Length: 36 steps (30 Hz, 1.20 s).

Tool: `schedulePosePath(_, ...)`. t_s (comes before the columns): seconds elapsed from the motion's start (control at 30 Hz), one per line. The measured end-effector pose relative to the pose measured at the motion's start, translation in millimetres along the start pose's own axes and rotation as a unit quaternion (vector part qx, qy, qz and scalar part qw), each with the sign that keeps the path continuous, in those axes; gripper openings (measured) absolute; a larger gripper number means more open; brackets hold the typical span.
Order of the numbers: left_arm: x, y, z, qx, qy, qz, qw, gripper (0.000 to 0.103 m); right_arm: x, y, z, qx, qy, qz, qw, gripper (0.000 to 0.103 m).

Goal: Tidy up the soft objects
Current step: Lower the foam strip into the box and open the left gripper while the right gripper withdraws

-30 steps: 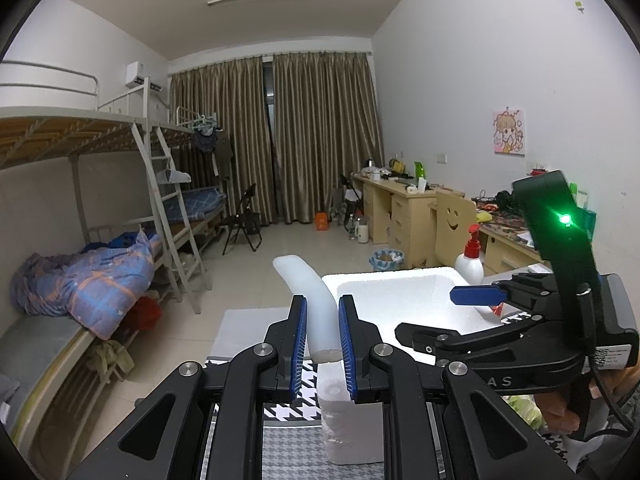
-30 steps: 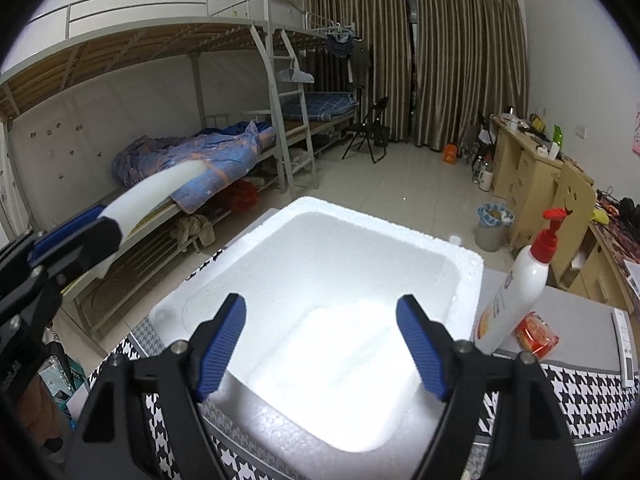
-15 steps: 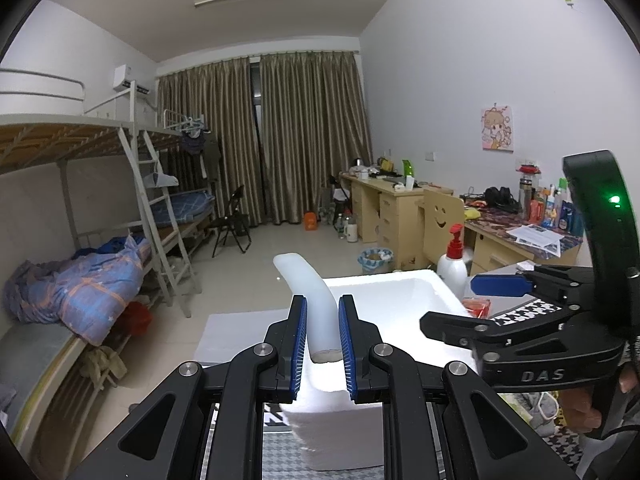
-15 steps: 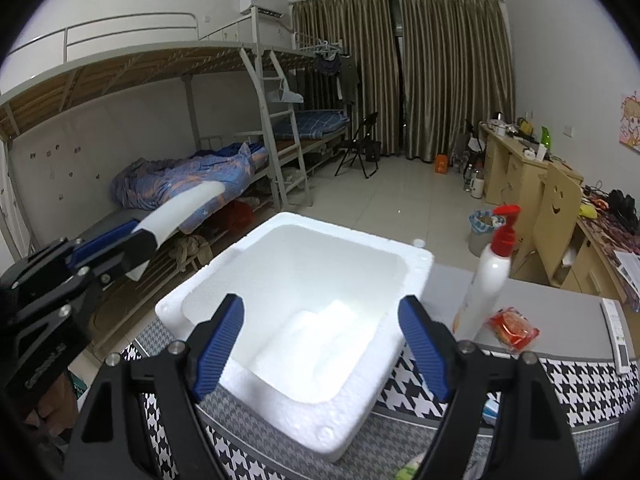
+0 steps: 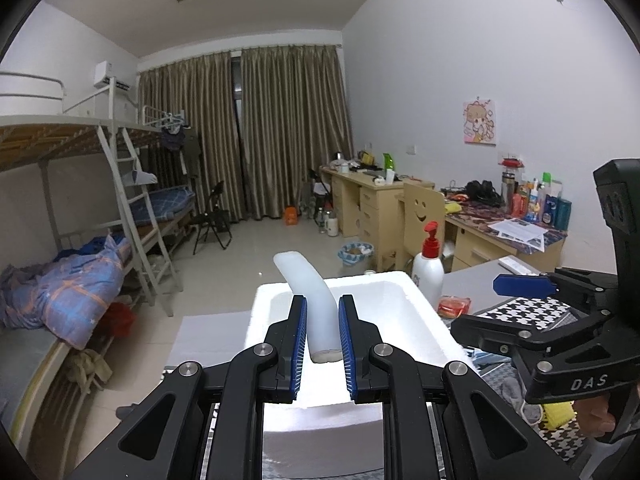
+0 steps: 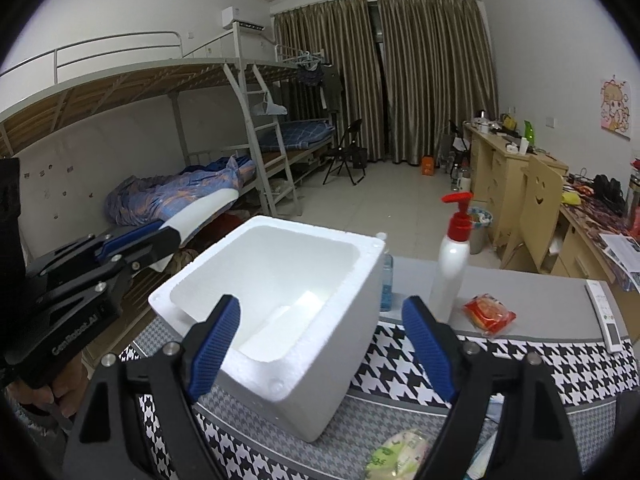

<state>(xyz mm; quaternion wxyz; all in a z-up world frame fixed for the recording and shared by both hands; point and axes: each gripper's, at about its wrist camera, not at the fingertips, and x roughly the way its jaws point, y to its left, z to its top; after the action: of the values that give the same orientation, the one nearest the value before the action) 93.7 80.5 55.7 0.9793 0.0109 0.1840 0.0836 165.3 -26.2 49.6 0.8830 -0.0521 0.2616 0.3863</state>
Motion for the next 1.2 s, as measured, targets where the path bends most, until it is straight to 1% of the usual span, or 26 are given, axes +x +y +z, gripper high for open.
schedulePosePath(0.3, 17.5, -7.9, -1.3, 0.004, 0.021, -0.012, 0.9997, 0.018, -4.6, -6.9, -6.2, 0.003, 0.002, -0.009, 1.0, 0.086)
schedulePosePath(0.77, 33.6, -7.3, -0.8, -0.003, 0.048, -0.023, 0.9986, 0.018, -11.2, -20.2, -10.9, 0.009, 0.001, -0.019, 1.0, 0.086)
schedulePosePath(1.0, 44.4, -8.2, -1.1, -0.007, 0.066, -0.023, 0.9976, 0.021, -13.7, -26.9, -13.6, 0.015, 0.0, -0.021, 1.0, 0.086)
schedulePosePath(1.1, 46.4, -9.6, -2.2, -0.004, 0.068, -0.011, 0.9976, 0.025, -14.8, -29.3, -14.0, 0.019, 0.0, -0.021, 1.0, 0.086)
schedulePosePath(1.17, 47.2, -8.9, -2.6, -0.004, 0.07, -0.007, 0.9975, 0.041, -15.6, -30.6, -14.2, 0.02, -0.001, -0.021, 1.0, 0.086)
schedulePosePath(1.2, 47.4, -8.5, -2.8, -0.006, 0.071, -0.007, 0.9974, 0.061, -16.6, -31.0, -14.3, 0.02, -0.002, -0.022, 1.0, 0.086)
